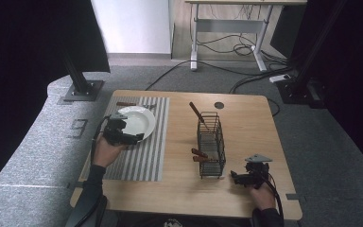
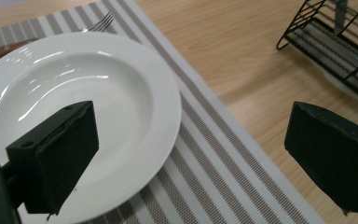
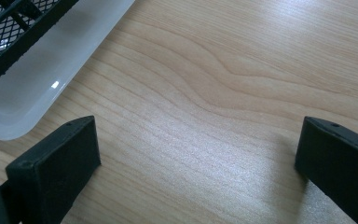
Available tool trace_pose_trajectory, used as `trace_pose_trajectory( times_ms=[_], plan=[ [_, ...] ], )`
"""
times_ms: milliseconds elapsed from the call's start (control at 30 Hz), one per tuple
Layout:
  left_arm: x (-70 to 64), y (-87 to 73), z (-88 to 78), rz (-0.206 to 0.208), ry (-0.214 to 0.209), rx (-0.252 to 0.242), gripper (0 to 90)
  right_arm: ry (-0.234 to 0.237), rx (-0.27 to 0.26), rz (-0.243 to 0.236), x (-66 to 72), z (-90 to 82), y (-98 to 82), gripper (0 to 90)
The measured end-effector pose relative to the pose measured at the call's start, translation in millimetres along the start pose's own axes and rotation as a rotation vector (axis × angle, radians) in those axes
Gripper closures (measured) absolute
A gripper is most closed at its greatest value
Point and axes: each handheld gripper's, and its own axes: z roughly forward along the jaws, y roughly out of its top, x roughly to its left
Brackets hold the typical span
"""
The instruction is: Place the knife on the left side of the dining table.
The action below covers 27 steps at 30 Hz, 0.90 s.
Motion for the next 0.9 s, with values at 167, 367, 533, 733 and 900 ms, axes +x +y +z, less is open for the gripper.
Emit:
trace_pose_trajectory(
  times_ms=[167, 367, 533, 733, 900],
  plan=[
    [-7.6, 18.3, 4.7, 0.01, -0.017, -0.003, 3.3, 0.0, 0.0, 0.001, 0.1, 0.0, 0.0, 0.0],
    [-18.0, 42.9, 12.3, -0.004, -0.041, -0.014, 3.7, 0.0, 0.002, -0.001, 0.0, -0.1, 0.1, 0.0],
    [-30.9, 67.9, 16.6, -0.005, -0.064, -0.035, 3.8, 0.0, 0.002, -0.001, 0.0, -0.1, 0.1, 0.0],
    [-45.7, 93.6, 27.9, -0.031, -0.058, -0.031, 2.7, 0.0, 0.001, -0.001, 0.0, -0.1, 0.0, 0.0],
    [-54.8, 109.0, 38.4, -0.053, -0.052, -0.022, 3.0, 0.0, 0.001, 0.0, 0.0, -0.1, 0.1, 0.0]
  ],
)
